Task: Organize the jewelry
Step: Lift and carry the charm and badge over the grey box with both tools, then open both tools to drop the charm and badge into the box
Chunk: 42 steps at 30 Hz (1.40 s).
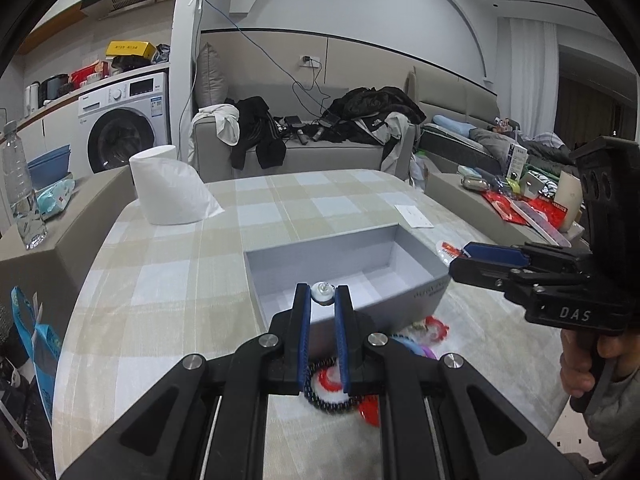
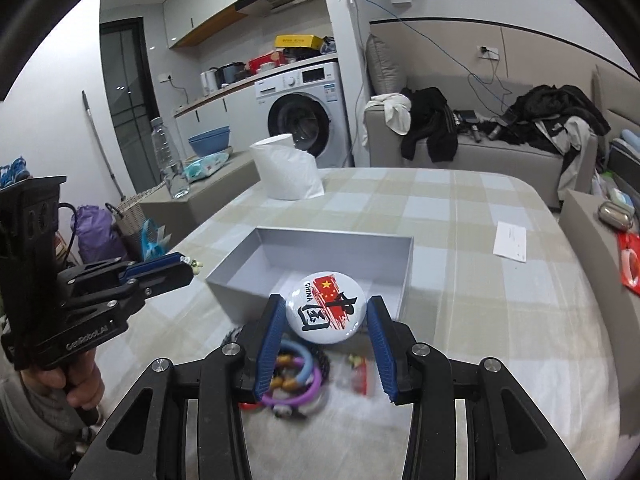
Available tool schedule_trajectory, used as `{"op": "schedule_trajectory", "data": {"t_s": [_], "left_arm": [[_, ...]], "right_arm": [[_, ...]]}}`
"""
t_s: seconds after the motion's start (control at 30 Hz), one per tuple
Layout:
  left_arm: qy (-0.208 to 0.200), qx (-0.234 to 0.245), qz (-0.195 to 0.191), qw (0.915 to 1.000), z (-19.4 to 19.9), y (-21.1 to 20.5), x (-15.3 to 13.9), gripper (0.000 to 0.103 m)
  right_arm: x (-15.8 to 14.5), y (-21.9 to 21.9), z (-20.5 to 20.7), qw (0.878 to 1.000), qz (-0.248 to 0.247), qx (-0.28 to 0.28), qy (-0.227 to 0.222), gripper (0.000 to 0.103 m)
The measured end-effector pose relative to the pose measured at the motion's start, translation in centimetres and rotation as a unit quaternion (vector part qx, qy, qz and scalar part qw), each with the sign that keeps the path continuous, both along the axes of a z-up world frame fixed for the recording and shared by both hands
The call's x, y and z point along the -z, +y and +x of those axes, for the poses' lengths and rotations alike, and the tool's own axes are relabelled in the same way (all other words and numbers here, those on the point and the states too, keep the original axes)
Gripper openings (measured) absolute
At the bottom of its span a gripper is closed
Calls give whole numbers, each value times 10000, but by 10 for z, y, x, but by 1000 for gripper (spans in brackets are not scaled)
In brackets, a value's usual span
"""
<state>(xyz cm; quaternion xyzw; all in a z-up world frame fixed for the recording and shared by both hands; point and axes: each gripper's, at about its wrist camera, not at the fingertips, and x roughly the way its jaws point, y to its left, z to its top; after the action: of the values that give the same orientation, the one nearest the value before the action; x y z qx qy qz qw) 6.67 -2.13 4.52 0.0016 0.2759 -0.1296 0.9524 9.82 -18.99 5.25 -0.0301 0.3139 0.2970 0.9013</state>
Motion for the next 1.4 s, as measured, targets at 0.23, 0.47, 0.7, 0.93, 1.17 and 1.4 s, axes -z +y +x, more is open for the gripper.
{"op": "schedule_trajectory", "data": {"t_s": [0.23, 0.47, 0.7, 0.93, 1.17, 1.4], "left_arm": [[105, -219, -52, 9997, 26, 3, 10, 8], [209, -321, 66, 9992, 32, 0, 18, 8], [304, -345, 118, 9989, 35, -2, 21, 8], [320, -429, -35, 9986, 29, 2, 15, 67], [-144, -434, -212, 9987, 5, 6, 3, 102], [-169, -383, -173, 9990, -9, 7, 7, 102]], "right_arm": [[11, 3, 31, 9996, 42, 188, 213, 41], [23, 7, 40, 9992, -26, 195, 339, 41], [27, 13, 44, 9991, -146, 215, 321, 42], [17, 9, 34, 9997, 32, 219, 107, 71], [9, -7, 14, 9993, -29, 365, -105, 103], [15, -29, -3, 9987, 57, 495, -46, 103]]}}
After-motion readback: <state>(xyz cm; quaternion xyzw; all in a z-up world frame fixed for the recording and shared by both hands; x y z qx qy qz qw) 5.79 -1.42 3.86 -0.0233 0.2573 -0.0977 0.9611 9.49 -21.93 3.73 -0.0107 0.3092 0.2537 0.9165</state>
